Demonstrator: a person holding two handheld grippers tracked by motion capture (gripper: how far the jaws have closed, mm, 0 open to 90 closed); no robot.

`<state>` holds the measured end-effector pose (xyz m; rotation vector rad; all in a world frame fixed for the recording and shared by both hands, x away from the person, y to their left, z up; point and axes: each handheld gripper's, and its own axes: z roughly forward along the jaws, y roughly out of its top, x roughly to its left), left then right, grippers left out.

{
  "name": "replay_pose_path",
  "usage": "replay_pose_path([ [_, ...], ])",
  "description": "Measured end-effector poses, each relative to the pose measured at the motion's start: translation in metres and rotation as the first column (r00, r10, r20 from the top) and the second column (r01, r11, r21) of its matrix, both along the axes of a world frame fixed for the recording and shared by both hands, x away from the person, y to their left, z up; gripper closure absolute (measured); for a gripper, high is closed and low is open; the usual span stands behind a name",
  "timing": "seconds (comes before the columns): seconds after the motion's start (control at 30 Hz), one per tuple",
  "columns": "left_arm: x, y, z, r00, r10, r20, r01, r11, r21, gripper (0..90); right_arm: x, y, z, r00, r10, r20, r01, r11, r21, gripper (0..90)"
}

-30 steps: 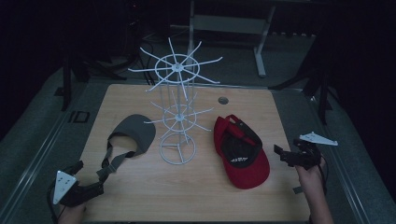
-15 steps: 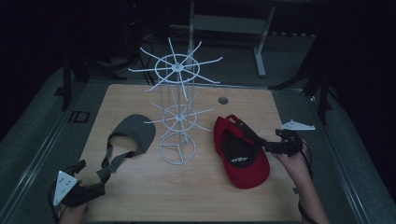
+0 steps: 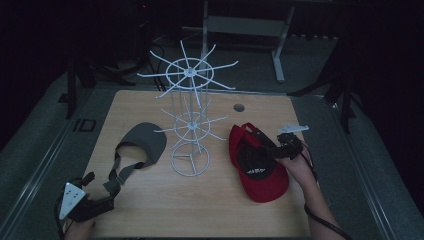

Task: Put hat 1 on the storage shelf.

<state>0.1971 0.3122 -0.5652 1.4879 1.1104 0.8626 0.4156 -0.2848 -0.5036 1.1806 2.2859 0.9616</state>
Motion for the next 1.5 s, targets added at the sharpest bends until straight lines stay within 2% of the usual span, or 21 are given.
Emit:
replay_pose_path([
  [0.27, 0.0, 0.0, -0.001, 0.9999, -0.007, -0.007, 0.007, 1.0, -0.002, 2.5, 0.012, 0.013, -0.017, 0.9995, 0.026, -0.018, -0.028, 0.9959, -0.087, 18.6],
  [0.43, 0.001, -0.001, -0.001, 0.9999, -0.009, -0.009, 0.009, 1.0, 0.0, 2.5, 0.015, 0.02, -0.027, 0.9979, 0.046, -0.046, -0.052, 0.9876, -0.148, 24.1],
  [0.53, 0.001, -0.001, -0.002, 0.9997, -0.015, -0.017, 0.015, 0.9999, 0.001, 2.5, 0.015, 0.022, -0.029, 0.9964, 0.07, -0.048, -0.078, 0.9789, -0.189, 33.4],
  [0.63, 0.002, -0.002, -0.002, 0.9995, -0.023, -0.022, 0.024, 0.9997, 0.008, 2.5, 0.015, 0.025, -0.033, 0.9947, 0.081, -0.063, -0.094, 0.9655, -0.243, 42.6],
  [0.7, 0.002, -0.002, -0.003, 0.9994, -0.027, -0.024, 0.027, 0.9995, 0.013, 2.5, 0.015, 0.024, -0.033, 0.9937, 0.088, -0.068, -0.102, 0.9667, -0.235, 50.1],
  [0.83, 0.001, -0.002, -0.002, 0.9994, -0.027, -0.023, 0.027, 0.9996, 0.008, 2.5, 0.015, 0.024, -0.032, 0.9922, 0.099, -0.075, -0.115, 0.9613, -0.25, 71.4],
  [0.93, 0.001, -0.002, -0.002, 0.9993, -0.027, -0.024, 0.027, 0.9996, 0.003, 2.5, 0.013, 0.026, -0.032, 0.9908, 0.112, -0.076, -0.128, 0.9544, -0.269, 78.3],
  [1.0, 0.001, -0.002, -0.002, 0.9992, -0.029, -0.025, 0.03, 0.9995, 0.007, 2.5, 0.011, 0.027, -0.032, 0.9927, 0.097, -0.071, -0.113, 0.9577, -0.265, 80.9],
  [1.17, 0.001, -0.002, -0.002, 0.9991, -0.032, -0.027, 0.033, 0.9994, 0.012, 2.5, 0.005, 0.023, -0.03, 0.995, 0.071, -0.07, -0.085, 0.973, -0.215, 84.7],
  [1.3, 0.001, -0.002, -0.002, 0.9991, -0.033, -0.026, 0.033, 0.9994, 0.008, 2.5, -0.001, 0.018, -0.021, 0.9981, 0.052, -0.033, -0.058, 0.9772, -0.204, 84.9],
  [1.4, 0.001, -0.002, -0.001, 0.9993, -0.031, -0.022, 0.031, 0.9995, 0.007, 2.5, -0.005, 0.013, -0.013, 0.9997, 0.022, -0.011, -0.023, 0.9858, -0.167, 84.9],
  [1.5, 0.0, -0.002, -0.001, 0.9993, -0.032, -0.022, 0.032, 0.9994, 0.009, 2.5, -0.01, 0.011, -0.004, 0.9998, 0.016, 0.007, -0.015, 0.9874, -0.158, 84.9],
])
